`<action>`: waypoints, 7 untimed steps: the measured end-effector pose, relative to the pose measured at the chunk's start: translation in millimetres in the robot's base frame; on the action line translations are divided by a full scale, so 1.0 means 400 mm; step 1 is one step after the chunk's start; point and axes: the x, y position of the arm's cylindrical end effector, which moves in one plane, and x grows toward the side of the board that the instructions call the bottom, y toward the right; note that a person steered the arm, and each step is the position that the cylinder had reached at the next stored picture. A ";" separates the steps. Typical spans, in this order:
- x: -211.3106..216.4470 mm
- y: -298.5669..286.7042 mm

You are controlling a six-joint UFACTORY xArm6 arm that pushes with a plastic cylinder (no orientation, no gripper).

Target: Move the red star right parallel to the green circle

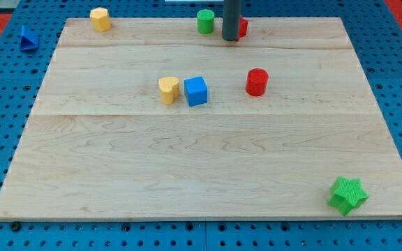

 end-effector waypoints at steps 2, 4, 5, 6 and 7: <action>-0.035 -0.143; -0.037 0.090; -0.032 0.258; -0.015 0.377; -0.002 0.387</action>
